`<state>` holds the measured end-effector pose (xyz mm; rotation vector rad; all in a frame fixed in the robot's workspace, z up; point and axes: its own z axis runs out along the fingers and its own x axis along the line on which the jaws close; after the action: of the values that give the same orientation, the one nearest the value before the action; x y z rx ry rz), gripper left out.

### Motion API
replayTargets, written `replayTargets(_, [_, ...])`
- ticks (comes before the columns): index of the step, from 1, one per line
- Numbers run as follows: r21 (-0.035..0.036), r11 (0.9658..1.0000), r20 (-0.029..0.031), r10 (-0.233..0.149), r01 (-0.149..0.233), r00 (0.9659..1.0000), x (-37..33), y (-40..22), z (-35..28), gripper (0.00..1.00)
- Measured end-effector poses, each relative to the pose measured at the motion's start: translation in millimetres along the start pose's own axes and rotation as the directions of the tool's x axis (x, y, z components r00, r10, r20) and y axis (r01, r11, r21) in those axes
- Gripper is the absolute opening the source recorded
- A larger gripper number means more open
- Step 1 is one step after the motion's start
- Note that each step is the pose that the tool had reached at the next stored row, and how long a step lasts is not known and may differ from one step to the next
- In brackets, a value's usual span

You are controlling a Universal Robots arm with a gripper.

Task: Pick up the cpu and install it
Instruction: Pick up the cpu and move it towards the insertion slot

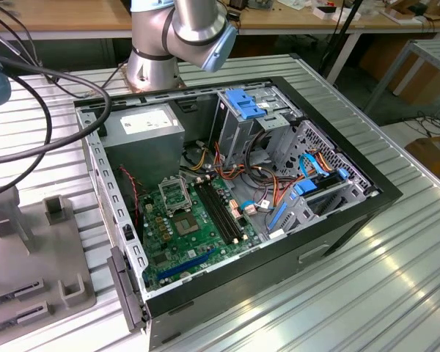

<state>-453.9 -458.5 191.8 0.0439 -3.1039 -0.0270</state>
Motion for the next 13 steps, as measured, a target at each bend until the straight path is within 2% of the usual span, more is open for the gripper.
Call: replayTargets(13, [0.0001, 1.0000, 0.0002, 0.000, 0.000, 1.0000, -1.1, 1.5, 0.2, 0.67])
